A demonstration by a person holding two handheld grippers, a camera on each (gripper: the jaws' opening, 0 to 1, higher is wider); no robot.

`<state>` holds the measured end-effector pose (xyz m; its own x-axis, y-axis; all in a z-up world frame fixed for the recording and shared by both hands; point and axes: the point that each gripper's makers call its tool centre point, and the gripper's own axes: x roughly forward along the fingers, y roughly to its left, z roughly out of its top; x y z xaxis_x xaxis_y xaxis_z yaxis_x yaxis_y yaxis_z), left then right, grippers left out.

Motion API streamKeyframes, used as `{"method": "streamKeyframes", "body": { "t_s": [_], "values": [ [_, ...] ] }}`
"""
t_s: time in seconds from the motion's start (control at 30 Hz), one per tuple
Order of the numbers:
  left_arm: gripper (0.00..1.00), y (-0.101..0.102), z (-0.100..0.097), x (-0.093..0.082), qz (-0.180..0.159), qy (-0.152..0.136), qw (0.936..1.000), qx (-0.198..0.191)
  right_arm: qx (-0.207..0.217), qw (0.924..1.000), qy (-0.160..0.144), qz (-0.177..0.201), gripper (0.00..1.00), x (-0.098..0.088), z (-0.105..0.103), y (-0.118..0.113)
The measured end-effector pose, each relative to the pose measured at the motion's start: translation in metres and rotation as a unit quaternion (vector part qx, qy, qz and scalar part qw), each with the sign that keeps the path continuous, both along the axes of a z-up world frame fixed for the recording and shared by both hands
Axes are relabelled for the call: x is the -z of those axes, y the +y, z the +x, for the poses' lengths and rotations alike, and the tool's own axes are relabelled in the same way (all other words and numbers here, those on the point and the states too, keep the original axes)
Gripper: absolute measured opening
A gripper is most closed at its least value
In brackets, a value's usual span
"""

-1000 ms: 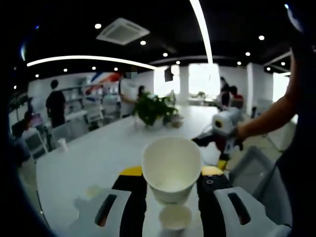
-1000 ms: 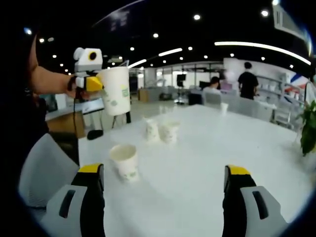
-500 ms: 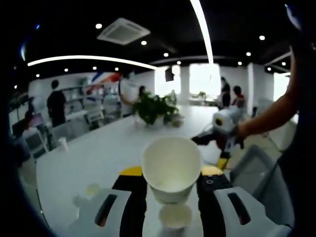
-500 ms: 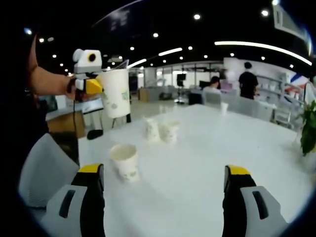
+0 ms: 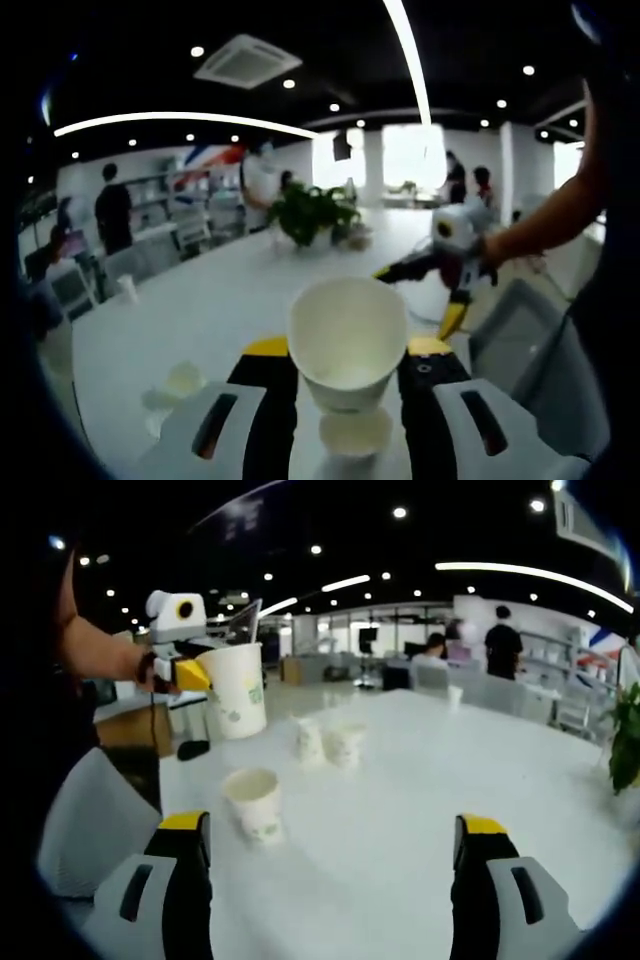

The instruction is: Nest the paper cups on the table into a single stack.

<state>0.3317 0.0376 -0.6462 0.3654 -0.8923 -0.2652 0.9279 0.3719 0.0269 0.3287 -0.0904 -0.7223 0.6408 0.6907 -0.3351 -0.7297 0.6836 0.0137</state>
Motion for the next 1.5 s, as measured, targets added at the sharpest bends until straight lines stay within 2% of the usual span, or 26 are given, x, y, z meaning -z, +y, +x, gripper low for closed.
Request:
{"method": "streamKeyframes", "body": {
  "t_s": [0.7,1.03,1.5],
  "values": [
    [0.37,-0.004,-0.002,0.024,0.006,-0.002,0.9999,-0.009,0.003,1.0000,0.003,0.001,1.00,0.005,-0.008,-0.003],
    [0.37,0.001,0.000,0.038,0.011,-0.004,0.9996,-0.025,0.002,1.0000,0.005,0.000,1.00,0.006,-0.010,0.000],
    [0.37,-0.004,-0.002,0.054,0.011,0.009,0.9996,-0.023,0.004,1.0000,0.008,-0.001,1.00,0.007,-0.011,-0.003]
  ]
}}
